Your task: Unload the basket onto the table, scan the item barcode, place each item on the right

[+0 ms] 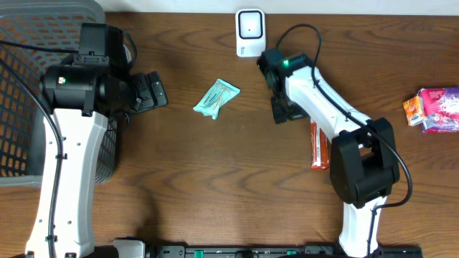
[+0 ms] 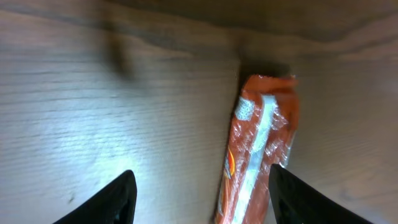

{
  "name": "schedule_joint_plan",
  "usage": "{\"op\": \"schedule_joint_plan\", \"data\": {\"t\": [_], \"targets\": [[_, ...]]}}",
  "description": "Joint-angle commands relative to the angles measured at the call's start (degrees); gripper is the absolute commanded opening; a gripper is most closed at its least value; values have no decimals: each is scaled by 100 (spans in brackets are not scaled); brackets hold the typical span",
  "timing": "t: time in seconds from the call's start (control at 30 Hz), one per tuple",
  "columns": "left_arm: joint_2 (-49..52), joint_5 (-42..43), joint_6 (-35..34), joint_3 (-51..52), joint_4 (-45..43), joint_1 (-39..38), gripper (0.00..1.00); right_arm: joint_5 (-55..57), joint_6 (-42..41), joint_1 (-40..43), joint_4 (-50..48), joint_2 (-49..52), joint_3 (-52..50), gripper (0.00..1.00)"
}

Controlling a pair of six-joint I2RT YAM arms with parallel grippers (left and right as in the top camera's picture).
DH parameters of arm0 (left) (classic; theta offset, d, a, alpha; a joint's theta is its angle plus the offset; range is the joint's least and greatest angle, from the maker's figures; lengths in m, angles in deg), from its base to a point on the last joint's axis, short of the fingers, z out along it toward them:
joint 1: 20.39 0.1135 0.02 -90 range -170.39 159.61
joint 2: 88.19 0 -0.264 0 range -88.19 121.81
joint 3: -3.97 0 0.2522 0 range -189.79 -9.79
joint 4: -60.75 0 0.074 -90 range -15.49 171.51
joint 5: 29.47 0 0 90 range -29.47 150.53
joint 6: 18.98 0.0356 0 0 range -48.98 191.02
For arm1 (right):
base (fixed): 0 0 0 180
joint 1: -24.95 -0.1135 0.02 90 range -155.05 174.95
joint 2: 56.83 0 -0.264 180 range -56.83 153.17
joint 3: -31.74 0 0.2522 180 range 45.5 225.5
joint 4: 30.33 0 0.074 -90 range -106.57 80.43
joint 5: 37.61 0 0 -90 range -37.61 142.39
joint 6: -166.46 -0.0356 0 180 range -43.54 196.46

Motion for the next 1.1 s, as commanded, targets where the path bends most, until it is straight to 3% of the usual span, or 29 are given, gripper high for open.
{"op": "schedule_joint_plan", "data": {"t": [0.0,0.2,0.47,0.6,0.7,0.77,0.97,1.07], "targets": [[-17,-55,-50,-7,22,17,98,387,-332,190,-437,15,-634,65],[-17,-55,-50,-7,22,17,98,1029,-625,439,-905,15,-1344,63],[-17,-55,-50,-7,22,17,98,625,-514,704,-1373,15,-1847,52],[-17,-52,-50,-7,24,17,98,428,-514,717,-1757,15,-2164,40],[-17,-55,-50,-7,24,17,98,144,-511,778,-1902,15,-2334,20],[-17,-55,-50,-7,22,17,98,-109,-509,833,-1904,15,-2330,1],[-17,-55,-50,-7,22,17,98,-1652,-57,1016,-1567,-9,-1635,1],[-17,-55,-50,-7,22,17,98,-3235,509,1178,-1394,-9,-1051,1]]}}
